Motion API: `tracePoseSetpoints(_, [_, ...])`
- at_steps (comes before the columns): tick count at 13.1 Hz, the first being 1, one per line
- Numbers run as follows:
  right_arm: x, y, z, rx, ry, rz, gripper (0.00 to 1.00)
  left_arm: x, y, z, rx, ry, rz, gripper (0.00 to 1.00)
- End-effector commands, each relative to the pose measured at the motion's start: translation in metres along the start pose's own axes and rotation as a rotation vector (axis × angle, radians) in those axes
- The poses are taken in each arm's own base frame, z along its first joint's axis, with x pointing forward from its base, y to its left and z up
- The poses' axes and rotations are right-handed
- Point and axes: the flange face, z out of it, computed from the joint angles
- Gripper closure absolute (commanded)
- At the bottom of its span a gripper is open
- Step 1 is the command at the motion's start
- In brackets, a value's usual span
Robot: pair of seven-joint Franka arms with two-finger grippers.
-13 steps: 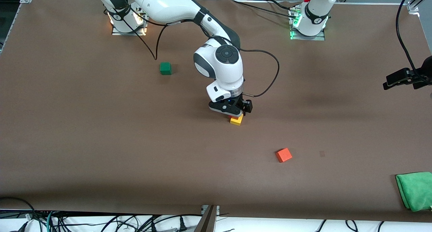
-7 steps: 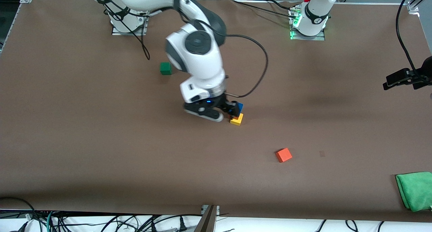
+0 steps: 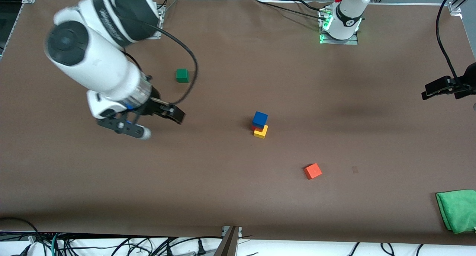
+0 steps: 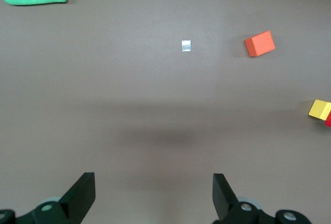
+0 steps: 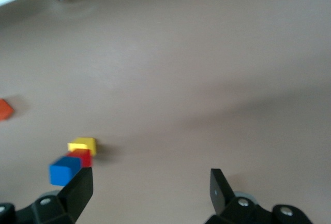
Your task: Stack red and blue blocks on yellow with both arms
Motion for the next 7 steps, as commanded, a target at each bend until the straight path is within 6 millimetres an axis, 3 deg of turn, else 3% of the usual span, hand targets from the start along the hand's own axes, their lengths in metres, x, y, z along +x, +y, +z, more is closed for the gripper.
tracePoseSetpoints(1, [-0.018,0.069,-0.013,-0.022,-0.043,-0.089,0.0,0.0,-0.002,-0.004,-0.013,0.01,0.006,0.0])
tracePoseSetpoints(4, [-0.037,0.136,-0.015,-0.025,-0.033,-0.155,0.0,0.0,-0.002,-0.004,-0.014,0.01,0.006,0.0])
tracePoseSetpoints(7, [-0.048,0.164,-0.022,-0.078,0.007,-0.214,0.0,0.001,-0.001,-0.003,-0.02,0.009,0.006,0.0])
